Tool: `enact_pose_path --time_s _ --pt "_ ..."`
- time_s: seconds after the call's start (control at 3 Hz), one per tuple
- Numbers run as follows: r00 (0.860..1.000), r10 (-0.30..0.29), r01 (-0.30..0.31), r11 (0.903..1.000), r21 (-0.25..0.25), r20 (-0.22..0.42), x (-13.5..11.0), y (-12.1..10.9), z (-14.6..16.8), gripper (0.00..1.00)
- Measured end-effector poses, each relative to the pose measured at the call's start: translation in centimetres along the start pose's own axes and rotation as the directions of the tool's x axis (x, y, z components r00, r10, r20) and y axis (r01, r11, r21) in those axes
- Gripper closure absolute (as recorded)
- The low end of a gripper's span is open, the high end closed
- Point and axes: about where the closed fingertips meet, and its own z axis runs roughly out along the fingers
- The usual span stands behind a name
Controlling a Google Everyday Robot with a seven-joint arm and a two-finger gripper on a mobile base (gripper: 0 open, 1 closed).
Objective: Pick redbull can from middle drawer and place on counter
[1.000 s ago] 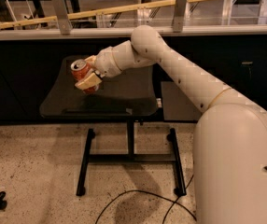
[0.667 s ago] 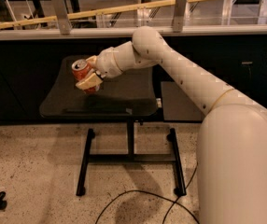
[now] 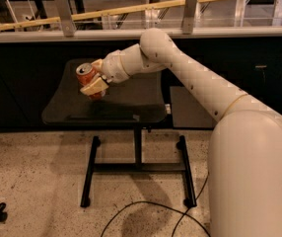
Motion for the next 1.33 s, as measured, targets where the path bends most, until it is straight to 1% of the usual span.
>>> enact_pose_path --time_s 0.33,0.67,1.0,1.33 --pt "1.000 0.000 0.000 1.0000 0.000 0.000 0.0 0.0 0.0 1.00" --pt "1.000 -0.007 0.007 0.9998 -0.018 -0.023 -0.1 -0.1 -0.1 1.00" --pt "0.998 -0.028 0.024 0.9974 -0.068 -0.063 -0.5 -0.4 -0.6 1.00" --pt "0.994 -0.054 0.042 0.9921 -0.118 -0.095 -1.0 -0.6 -1.3 1.00"
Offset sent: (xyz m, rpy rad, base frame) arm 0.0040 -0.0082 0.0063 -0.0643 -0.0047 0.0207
